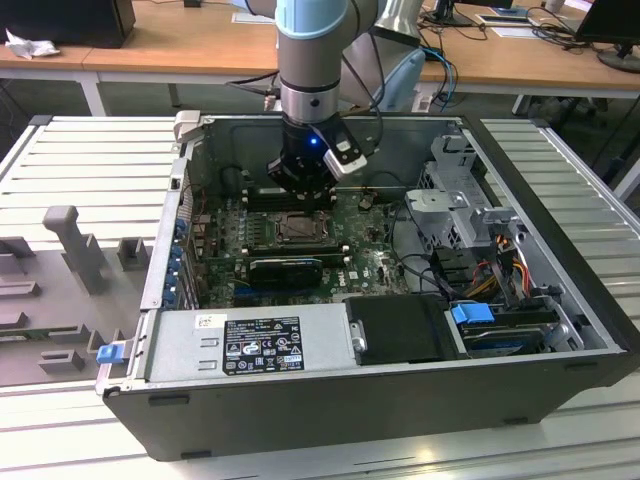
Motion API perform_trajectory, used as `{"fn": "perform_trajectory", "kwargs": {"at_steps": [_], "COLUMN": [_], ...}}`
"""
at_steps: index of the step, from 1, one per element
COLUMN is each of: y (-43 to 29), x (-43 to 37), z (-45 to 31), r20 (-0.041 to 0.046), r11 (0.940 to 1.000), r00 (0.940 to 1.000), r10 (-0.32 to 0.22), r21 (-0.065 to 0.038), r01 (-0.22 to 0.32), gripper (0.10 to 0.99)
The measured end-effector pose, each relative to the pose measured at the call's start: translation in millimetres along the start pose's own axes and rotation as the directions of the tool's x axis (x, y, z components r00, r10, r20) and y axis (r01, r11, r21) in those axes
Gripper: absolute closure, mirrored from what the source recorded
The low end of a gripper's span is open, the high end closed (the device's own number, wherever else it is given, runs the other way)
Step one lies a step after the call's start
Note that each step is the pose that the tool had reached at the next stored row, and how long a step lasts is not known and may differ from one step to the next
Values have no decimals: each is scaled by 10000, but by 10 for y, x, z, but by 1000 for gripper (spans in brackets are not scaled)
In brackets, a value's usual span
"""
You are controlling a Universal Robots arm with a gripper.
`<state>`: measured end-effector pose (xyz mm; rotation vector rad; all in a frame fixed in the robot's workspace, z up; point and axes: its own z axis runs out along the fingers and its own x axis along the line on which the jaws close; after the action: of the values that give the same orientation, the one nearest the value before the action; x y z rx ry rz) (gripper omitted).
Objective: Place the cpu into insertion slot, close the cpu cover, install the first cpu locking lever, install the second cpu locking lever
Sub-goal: 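Install the first cpu locking lever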
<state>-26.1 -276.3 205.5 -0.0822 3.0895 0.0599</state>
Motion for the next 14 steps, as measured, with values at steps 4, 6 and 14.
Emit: {"fn": "perform_trajectory", "kwargs": {"at_steps": [4,6,14], "y": [2,-6,-55], "x": [-5,-4,-2], "z": [-146,-147,-148], "r20": [-11,-13,-12], "r11": [10000,10000,10000], "r00": [10000,10000,10000], "r10": [-2,-2,-1], "r21": [24,27,29], "r01": [2,2,1], "gripper": [980,980,980]}}
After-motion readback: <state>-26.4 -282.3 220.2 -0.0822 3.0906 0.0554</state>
